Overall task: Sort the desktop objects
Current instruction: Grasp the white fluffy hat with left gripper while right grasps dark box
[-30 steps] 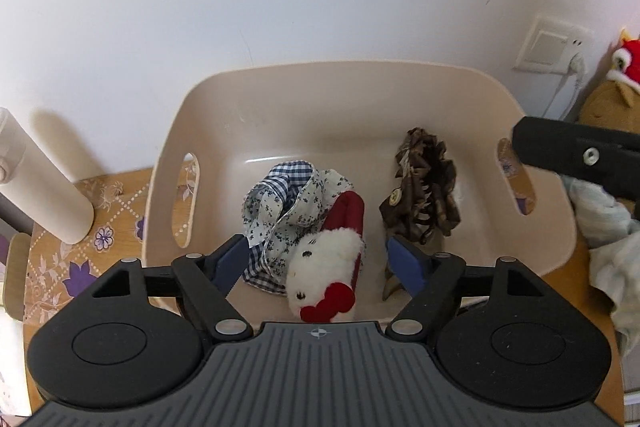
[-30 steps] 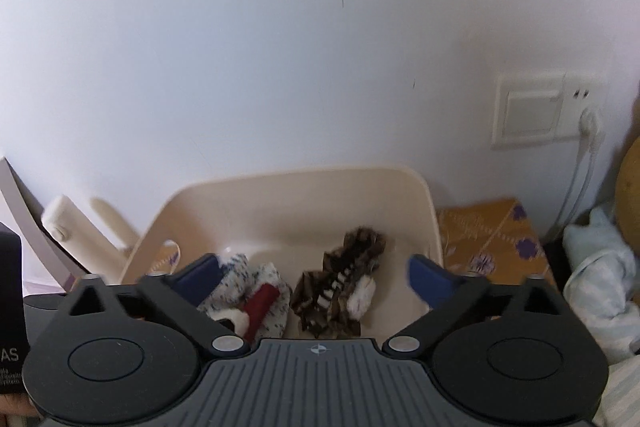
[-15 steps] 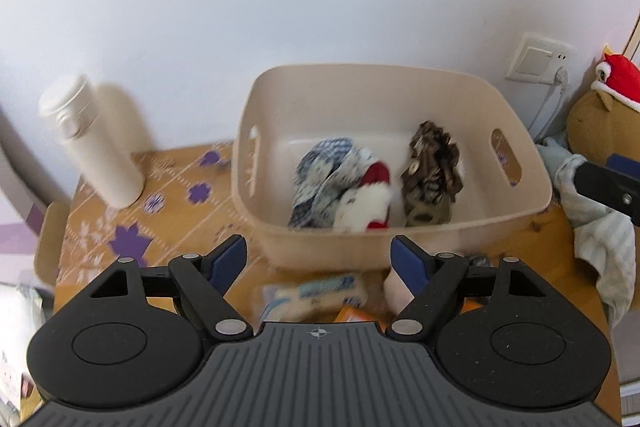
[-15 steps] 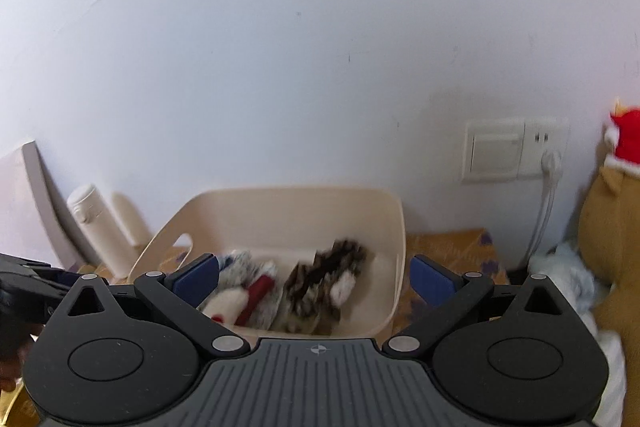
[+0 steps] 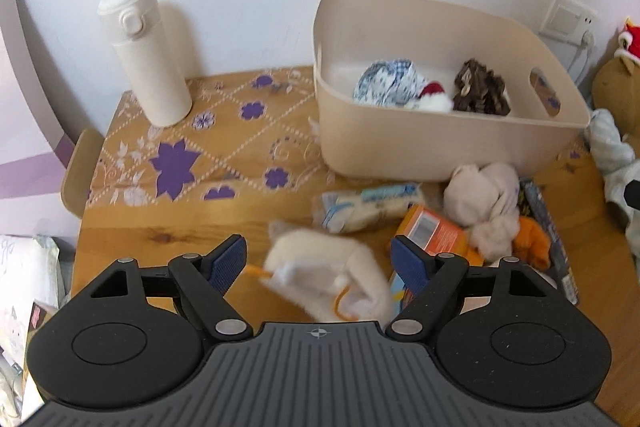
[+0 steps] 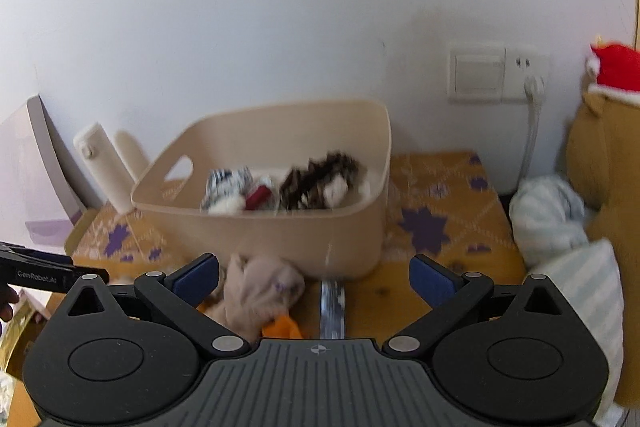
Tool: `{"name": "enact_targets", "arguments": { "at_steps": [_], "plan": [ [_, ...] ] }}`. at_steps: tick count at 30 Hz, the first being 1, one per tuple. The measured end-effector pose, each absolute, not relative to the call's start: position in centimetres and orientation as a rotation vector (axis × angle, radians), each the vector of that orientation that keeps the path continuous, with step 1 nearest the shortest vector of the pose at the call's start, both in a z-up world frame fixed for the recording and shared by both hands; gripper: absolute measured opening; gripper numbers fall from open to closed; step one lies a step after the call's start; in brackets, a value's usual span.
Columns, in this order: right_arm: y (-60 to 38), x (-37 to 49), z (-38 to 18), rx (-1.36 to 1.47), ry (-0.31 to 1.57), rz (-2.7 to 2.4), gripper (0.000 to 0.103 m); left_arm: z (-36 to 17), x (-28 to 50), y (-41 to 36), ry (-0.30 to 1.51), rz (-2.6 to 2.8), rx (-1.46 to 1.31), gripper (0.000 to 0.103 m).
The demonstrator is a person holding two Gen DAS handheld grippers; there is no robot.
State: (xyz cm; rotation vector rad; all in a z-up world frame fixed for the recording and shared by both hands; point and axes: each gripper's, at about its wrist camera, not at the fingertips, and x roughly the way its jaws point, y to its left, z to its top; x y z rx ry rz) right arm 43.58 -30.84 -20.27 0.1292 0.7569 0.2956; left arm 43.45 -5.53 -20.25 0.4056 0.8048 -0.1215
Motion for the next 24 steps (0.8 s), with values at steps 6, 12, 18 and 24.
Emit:
{"name": "enact_targets", "arguments": {
  "at_steps": [6,12,18,24],
  "plan": [
    [-30.5,42.9,-22.9,0.028,0.801,0.246,0.103,-21.9,43.0,-4.6,0.843,-0.127,0.397,0.081],
    [-30.4,43.1,-25.6,-0.016,0.890,0.233,0.103,-23.7,43.6,-4.4,0.891,-0.131,0.360,0.081],
    [-29.9,43.8,-27.9,-0.087,0.966,0.201,0.102,-25.1,45.2,-4.3,0.917,-0.090,0.322,0.081],
    [-29.9,44.7,-29.6,-0.127,1.016,0.188,0.101,-26.5,47.0,-3.8,0.952,-0.041,0.298,0.081]
  ]
}}
